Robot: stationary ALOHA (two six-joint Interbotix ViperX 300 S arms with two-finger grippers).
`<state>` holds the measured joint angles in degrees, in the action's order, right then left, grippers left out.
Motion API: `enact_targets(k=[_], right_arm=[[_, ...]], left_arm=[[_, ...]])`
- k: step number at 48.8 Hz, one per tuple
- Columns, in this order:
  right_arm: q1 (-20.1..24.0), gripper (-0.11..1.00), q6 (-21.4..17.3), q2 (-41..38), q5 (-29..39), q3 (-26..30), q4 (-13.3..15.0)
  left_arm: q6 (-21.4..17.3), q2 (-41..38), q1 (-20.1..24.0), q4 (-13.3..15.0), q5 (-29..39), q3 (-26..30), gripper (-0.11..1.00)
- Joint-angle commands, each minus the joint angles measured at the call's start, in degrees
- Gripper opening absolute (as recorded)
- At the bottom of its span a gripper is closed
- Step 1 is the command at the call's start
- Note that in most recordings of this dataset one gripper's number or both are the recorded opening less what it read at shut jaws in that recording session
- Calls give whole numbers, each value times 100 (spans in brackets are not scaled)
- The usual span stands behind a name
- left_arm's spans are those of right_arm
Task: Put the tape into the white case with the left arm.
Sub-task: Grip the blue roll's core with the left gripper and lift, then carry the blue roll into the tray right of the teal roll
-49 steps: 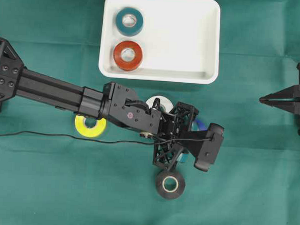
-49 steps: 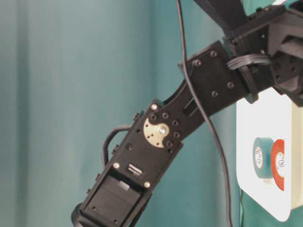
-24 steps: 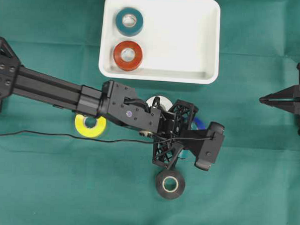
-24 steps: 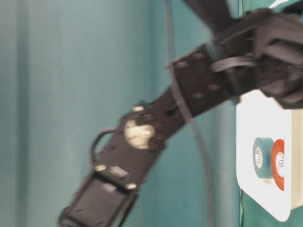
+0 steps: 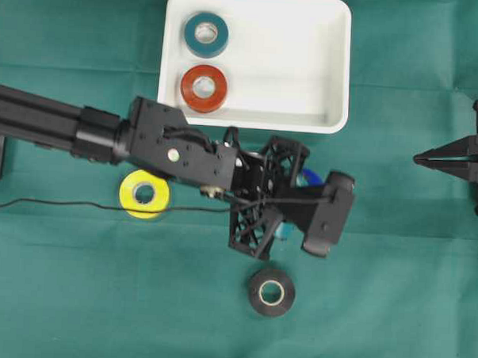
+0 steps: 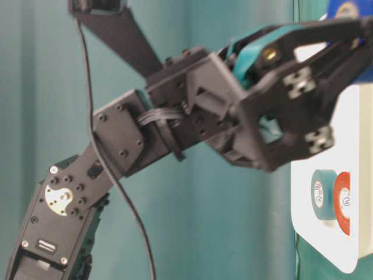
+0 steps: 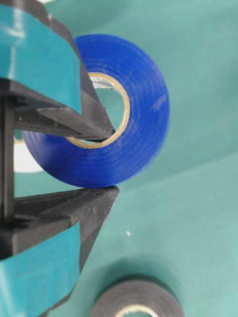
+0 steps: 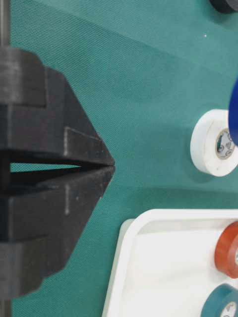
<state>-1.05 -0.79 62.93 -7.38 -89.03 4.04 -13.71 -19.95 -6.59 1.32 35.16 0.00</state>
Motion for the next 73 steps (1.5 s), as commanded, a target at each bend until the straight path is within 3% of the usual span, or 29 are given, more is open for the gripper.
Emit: enact_targets(k=[1,9,24,35,49,73], right_arm=[[-9,-9,0,-35,-62,62,0],[0,-9,0,-35,-62,62,0],[0,-9,0,-35,-62,62,0],[-9,-9,0,-35,-62,62,0],[0,-9,0,-35,-70,62,0],[0,-9,0,-26,-62,53,0]], left_arm=[[-9,334,70,-9,-18,18,26],[-26,439,264,-9,-9,-123,26],[-237,703,1072,-26,-26,-580,26],[-492,694,1688,-18,-290,-870,26],[-545,694,2276,-26,-686,-1046,26],[-554,580,2646,-18,-1020,-1099,26]])
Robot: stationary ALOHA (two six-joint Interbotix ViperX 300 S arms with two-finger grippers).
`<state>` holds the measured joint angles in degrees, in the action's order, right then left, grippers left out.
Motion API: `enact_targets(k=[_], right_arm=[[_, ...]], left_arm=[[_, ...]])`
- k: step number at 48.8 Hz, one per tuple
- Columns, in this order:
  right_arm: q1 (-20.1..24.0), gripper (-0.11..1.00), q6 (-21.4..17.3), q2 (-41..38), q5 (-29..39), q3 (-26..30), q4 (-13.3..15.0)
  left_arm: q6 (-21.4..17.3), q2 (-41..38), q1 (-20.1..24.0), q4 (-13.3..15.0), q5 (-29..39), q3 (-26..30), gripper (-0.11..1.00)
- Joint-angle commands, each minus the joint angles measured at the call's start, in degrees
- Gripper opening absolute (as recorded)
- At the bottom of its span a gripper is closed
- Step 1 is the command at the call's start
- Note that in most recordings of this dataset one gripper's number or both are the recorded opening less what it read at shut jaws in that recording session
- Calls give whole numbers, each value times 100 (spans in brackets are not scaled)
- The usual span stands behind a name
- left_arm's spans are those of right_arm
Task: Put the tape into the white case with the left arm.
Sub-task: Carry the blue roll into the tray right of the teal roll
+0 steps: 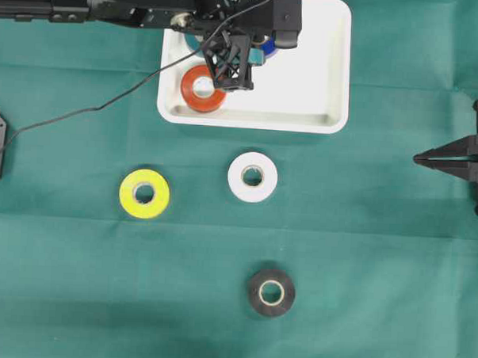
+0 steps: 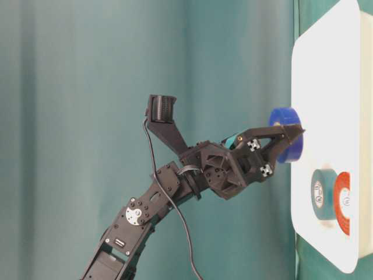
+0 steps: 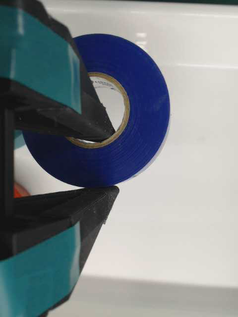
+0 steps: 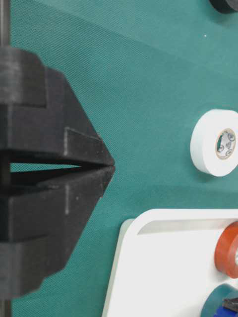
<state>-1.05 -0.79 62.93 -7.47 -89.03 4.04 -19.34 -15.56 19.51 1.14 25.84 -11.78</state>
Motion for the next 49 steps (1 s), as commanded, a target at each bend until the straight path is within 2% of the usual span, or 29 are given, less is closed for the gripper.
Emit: enact_targets(k=[1,12,21,24,36,49], right_arm=[[0,-9,0,-35,-53,53,0],[0,-9,0,-35,-62,62,0],[0,-9,0,-35,-53,53,0],[0,-9,0,-26,-62,62,0],[0,-9,0,-35,-62,53,9],[0,-9,0,-9,-62,62,0]], left_arm=[[9,132,35,-9,-88,79,26],[18,79,26,-9,-88,44,28],[18,158,18,-9,-88,-9,80],[18,185,18,0,-88,-35,90],[70,527,-26,9,-88,-343,87],[88,1477,-299,18,-97,-1257,87]])
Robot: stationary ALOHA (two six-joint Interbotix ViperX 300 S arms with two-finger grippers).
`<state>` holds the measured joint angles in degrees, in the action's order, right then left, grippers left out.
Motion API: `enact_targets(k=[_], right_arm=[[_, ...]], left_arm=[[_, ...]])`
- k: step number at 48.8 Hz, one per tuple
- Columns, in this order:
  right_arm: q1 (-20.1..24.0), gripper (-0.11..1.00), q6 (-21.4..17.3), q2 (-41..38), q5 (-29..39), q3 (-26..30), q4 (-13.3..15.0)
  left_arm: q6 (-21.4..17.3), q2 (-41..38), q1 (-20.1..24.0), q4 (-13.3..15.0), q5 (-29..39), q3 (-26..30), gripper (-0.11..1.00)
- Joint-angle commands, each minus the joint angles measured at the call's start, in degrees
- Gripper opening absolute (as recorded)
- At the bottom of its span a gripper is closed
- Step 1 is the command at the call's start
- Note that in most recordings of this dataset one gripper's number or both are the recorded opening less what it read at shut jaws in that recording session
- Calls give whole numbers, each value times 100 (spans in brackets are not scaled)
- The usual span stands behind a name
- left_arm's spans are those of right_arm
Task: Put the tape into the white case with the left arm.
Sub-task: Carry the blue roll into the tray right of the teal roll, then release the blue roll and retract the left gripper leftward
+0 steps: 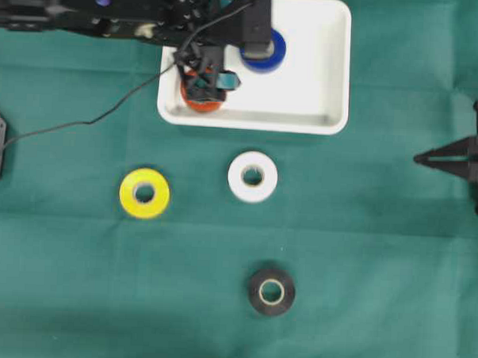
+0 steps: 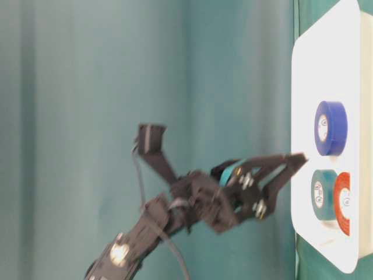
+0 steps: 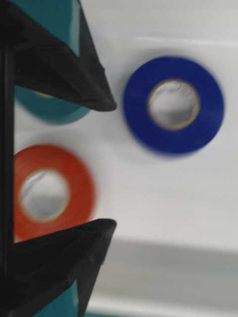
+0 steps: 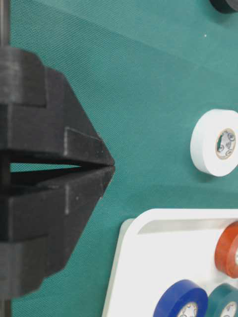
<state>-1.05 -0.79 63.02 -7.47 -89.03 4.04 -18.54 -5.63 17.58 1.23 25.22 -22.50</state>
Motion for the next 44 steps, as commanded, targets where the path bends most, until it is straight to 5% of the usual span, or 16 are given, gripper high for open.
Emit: enact_targets(k=[1,44], right_arm=[[0,-9,0,-18,-62,62,0],[0,-9,0,0,-62,62,0]], left_arm=[[9,562,-132,9,-44,-264,87],[158,4351,-870,35,-879,-3753,87]])
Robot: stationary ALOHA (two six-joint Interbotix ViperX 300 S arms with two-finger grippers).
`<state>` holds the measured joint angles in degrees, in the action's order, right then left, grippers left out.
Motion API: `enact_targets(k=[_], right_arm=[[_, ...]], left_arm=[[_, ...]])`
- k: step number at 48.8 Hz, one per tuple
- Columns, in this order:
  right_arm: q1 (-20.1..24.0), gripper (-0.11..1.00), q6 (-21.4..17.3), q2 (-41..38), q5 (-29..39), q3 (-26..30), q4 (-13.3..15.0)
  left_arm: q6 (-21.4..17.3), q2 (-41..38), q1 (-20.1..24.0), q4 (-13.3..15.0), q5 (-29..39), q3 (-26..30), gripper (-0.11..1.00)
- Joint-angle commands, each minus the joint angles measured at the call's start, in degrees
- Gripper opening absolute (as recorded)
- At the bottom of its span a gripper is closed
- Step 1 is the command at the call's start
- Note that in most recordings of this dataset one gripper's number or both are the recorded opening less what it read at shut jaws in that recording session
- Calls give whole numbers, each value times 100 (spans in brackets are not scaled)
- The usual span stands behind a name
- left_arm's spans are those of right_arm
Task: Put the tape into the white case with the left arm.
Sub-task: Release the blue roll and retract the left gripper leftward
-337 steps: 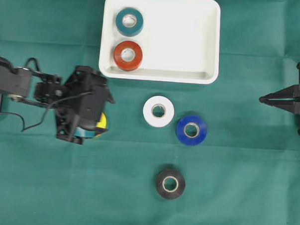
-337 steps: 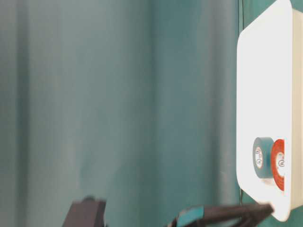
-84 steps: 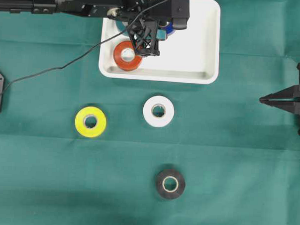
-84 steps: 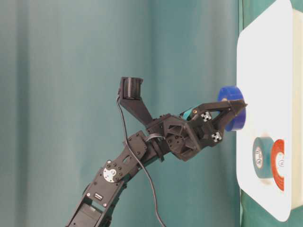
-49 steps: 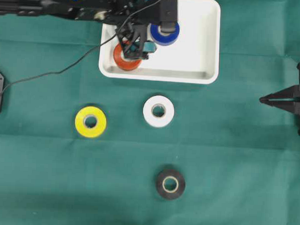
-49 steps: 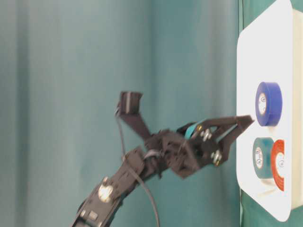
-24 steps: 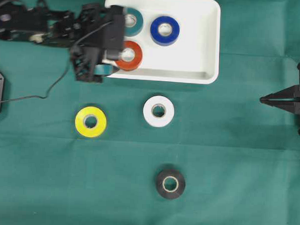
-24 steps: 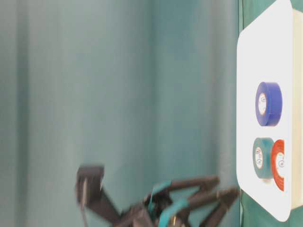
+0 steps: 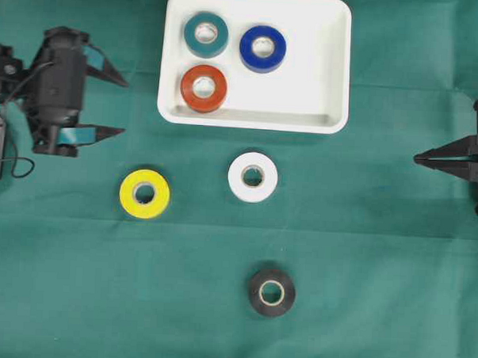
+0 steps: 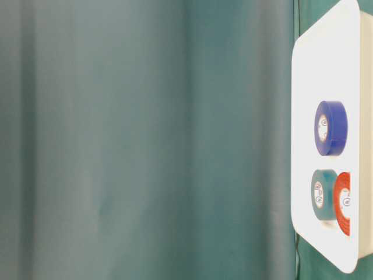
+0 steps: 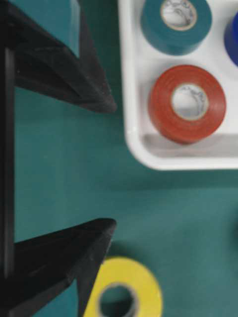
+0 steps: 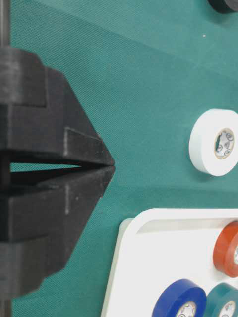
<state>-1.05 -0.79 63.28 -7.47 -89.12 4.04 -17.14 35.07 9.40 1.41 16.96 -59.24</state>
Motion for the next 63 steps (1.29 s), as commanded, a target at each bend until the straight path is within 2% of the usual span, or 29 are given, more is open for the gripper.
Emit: enact_targets(k=[1,7,17,23,49,63], right_arm=[[0,-9,0,-26,-62,70,0],[0,-9,0,-35,-62,70,0],[0,-9,9,-26,-53,70,0],[0,-9,9,-35,-53,70,9],[0,-9,9,-35,-62,70,0],[-9,-9,9,-26,-53,70,0]], left_arm=[[18,352,-70,18,-53,-132,87],[53,773,-114,26,-62,-422,87],[466,1310,-149,26,-53,-765,87],[501,1503,-255,26,-53,-879,87],[510,1441,-1134,18,-53,-905,85],[510,1441,-1248,18,-53,-923,85]])
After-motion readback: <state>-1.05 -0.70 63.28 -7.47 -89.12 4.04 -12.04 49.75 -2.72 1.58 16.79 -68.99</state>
